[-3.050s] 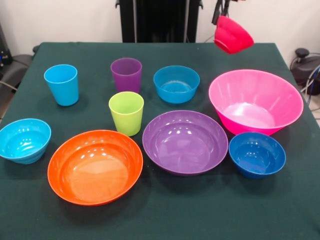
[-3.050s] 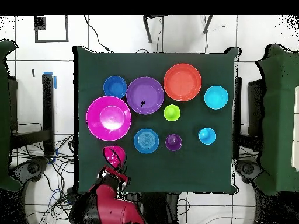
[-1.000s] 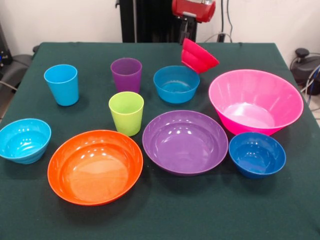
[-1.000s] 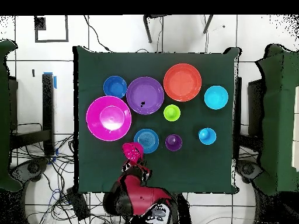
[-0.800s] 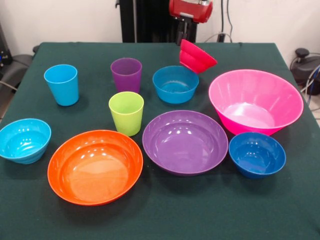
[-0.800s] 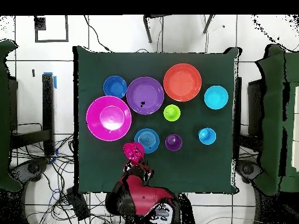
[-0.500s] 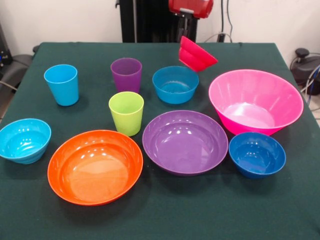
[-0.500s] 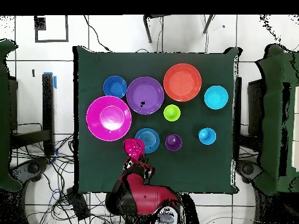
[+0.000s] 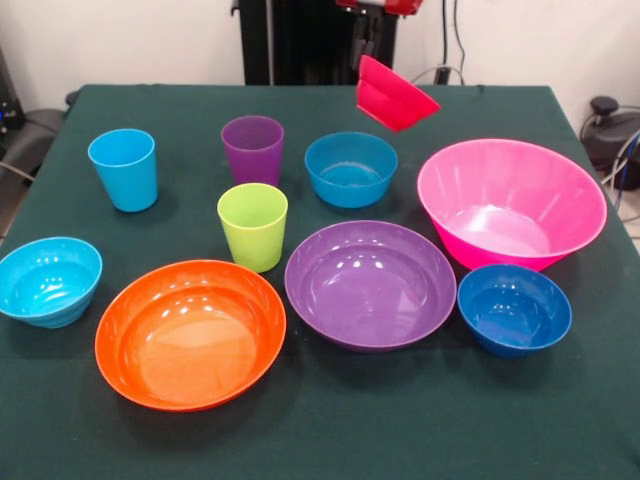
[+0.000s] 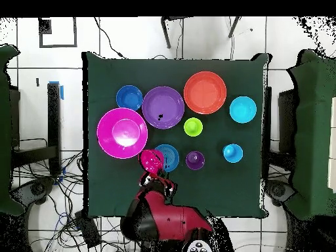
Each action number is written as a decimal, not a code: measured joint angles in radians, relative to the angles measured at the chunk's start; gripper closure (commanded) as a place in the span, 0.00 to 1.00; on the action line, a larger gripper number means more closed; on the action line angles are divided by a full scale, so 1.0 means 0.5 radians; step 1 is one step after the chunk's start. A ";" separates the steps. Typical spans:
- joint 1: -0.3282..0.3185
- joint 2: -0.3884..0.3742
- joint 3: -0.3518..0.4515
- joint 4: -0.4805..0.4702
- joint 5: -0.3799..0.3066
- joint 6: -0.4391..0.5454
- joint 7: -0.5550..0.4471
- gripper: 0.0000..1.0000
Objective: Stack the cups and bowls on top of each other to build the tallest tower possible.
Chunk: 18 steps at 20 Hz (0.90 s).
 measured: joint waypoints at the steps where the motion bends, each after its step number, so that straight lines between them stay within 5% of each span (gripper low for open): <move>1: -0.011 -0.010 0.007 0.000 -0.007 0.007 0.000 1.00; 18: -0.059 0.073 0.020 -0.037 -0.155 0.008 0.000 1.00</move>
